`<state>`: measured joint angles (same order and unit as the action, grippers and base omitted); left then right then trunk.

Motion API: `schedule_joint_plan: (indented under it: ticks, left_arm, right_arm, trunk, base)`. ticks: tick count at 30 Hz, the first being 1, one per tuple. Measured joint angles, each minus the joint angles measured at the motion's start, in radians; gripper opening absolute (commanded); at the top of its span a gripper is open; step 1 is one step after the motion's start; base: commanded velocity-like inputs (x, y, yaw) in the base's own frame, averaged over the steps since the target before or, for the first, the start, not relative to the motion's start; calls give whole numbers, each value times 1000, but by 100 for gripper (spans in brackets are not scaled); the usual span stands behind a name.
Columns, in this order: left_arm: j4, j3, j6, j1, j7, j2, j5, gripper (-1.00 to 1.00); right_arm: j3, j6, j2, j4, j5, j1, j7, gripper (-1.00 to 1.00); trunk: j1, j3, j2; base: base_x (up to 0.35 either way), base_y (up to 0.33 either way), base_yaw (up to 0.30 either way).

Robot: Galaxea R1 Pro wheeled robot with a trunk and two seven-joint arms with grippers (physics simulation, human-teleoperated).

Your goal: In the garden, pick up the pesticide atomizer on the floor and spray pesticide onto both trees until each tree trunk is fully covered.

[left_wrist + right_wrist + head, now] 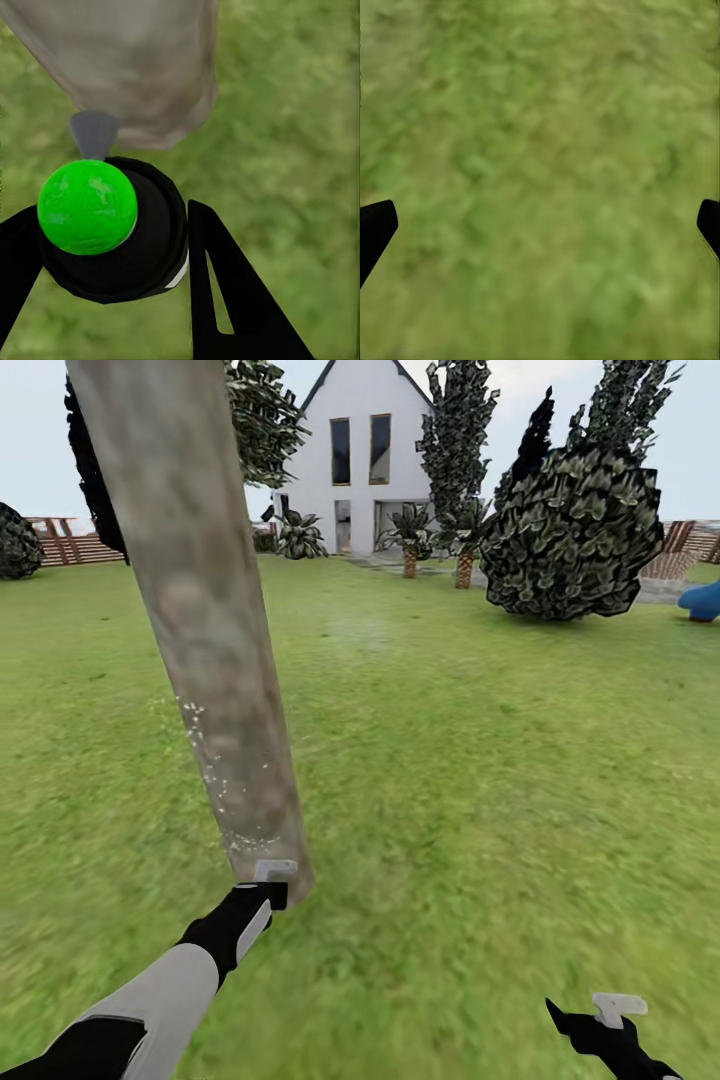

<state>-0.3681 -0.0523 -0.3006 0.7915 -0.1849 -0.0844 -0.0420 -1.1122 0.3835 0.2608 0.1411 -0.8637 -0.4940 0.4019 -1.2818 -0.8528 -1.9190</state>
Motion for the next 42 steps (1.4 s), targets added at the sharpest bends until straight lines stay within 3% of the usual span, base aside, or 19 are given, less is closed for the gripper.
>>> schedule_joint_plan:
  ticks: [42]
  left_arm:
    - [0, 0, 0, 0, 0, 0, 0, -100]
  right_arm:
    - [0, 0, 0, 0, -1, 0, 0, 100]
  trunk:
    - [0, 0, 0]
  base:
    - [20, -271, 277]
